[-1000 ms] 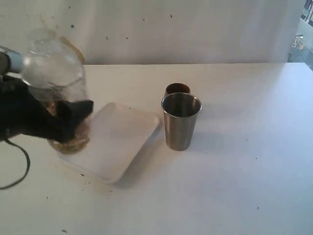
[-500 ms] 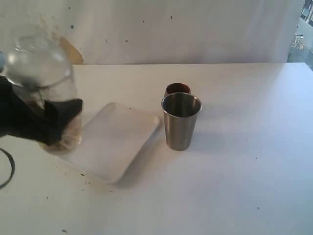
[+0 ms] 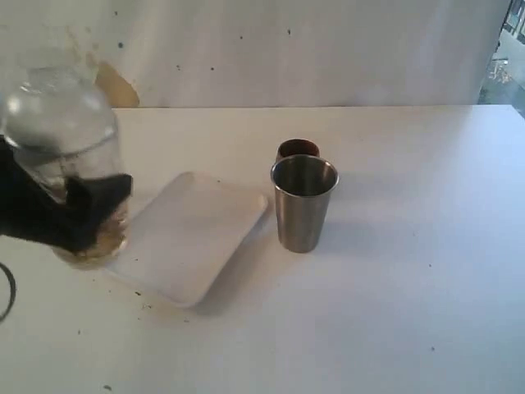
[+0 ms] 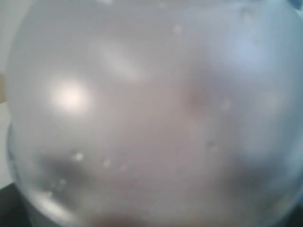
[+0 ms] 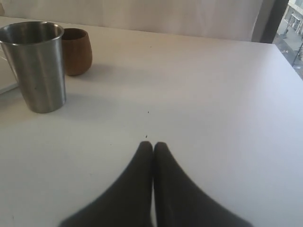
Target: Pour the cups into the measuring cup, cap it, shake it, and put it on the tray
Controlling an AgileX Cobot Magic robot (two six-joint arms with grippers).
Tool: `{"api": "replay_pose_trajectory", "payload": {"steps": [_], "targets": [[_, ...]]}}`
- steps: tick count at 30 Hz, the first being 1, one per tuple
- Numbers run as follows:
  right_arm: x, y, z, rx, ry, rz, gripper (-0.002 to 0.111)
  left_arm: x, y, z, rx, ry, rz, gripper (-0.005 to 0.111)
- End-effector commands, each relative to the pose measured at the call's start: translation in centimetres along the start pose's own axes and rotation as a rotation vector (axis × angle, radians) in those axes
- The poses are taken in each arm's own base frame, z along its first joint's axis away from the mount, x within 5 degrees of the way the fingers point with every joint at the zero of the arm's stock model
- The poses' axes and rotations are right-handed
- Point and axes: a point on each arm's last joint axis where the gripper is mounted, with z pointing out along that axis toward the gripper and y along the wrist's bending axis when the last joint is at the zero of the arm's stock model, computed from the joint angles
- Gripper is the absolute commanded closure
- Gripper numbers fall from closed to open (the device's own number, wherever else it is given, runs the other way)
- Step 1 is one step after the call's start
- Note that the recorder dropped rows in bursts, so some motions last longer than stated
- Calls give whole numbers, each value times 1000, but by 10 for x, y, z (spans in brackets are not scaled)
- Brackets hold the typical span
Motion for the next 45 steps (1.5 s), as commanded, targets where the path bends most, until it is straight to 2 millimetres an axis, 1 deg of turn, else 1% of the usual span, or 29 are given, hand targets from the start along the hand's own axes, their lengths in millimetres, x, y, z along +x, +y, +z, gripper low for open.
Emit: {"api": "replay_pose_trajectory", "payload": {"steps": [1, 2, 5, 6, 7, 9, 10, 11, 12, 13, 14, 16, 17, 18, 20, 21, 22, 24, 25, 27, 28, 29, 31, 32, 34, 36, 38, 41, 45], "targets": [[1, 0, 0, 3, -5, -2, 108, -10, 26, -2, -149, -117, -184, 107], [1, 0, 0, 3, -5, -2, 108, -10, 26, -2, -141, -115, -189, 107], [1, 0, 0, 3, -5, -2, 108, -15, -15, -9, 84, -122, 82, 107], [1, 0, 0, 3, -5, -2, 108, -14, -17, -9, 86, -114, 82, 107], [1, 0, 0, 3, -5, -2, 108, -13, -9, -7, 42, -110, 38, 107], [1, 0, 0, 3, -5, -2, 108, -12, 18, -5, -105, -156, -198, 107], [1, 0, 0, 3, -5, -2, 108, -11, 16, -5, -93, -169, -239, 107], [1, 0, 0, 3, -5, -2, 108, -14, 3, -8, -12, -176, -138, 107], [1, 0, 0, 3, -5, -2, 108, -14, -13, -11, 82, -164, 16, 107], [1, 0, 0, 1, -5, -3, 108, -13, -20, -12, 121, -147, 98, 107], [1, 0, 0, 1, -5, -3, 108, -9, -16, -9, 87, -105, 79, 107], [1, 0, 0, 1, -5, -3, 108, -6, 15, -6, -93, -94, -134, 107], [1, 0, 0, 3, -5, -2, 108, -4, 24, -7, -142, -119, -209, 107], [1, 0, 0, 3, -5, -2, 108, -5, 20, -10, -113, -135, -185, 107], [1, 0, 0, 1, -5, -3, 108, -8, -4, -15, 25, -136, 36, 107], [1, 0, 0, 1, -5, -3, 108, -6, -9, -15, 47, -126, 85, 107], [1, 0, 0, 1, -5, -3, 108, -4, -1, -13, -2, -108, 43, 107], [1, 0, 0, 1, -5, -3, 108, 0, 30, -11, -187, -119, -229, 107], [1, 0, 0, 3, -3, -2, 108, 1, 35, -11, -208, -108, -225, 107], [1, 0, 0, 2, -4, -3, 108, 1, 25, -14, -145, -80, -91, 107], [1, 0, 0, 0, -4, -3, 108, 1, 23, -16, -136, -101, -109, 107], [1, 0, 0, 0, -4, -3, 108, 0, 28, -18, -169, -145, -161, 107], [1, 0, 0, 2, -4, -3, 108, 4, 53, -25, -333, -255, -448, 107], [1, 0, 0, 2, -4, -3, 108, 6, 58, -27, -362, -260, -459, 107], [1, 0, 0, 2, -4, 31, 108, 6, 56, -26, -336, -204, -279, 107], [1, 0, 0, 1, -4, 26, 108, 7, 56, -25, -327, -141, -183, 107], [1, 0, 0, 1, -4, 26, 108, 6, 62, -27, -368, -159, -214, 107], [1, 0, 0, 1, -4, 26, 108, 5, 79, -34, -464, -169, -240, 107], [1, 0, 0, 1, -4, 26, 108, 4, 107, -42, -584, -42, -142, 107]]}}
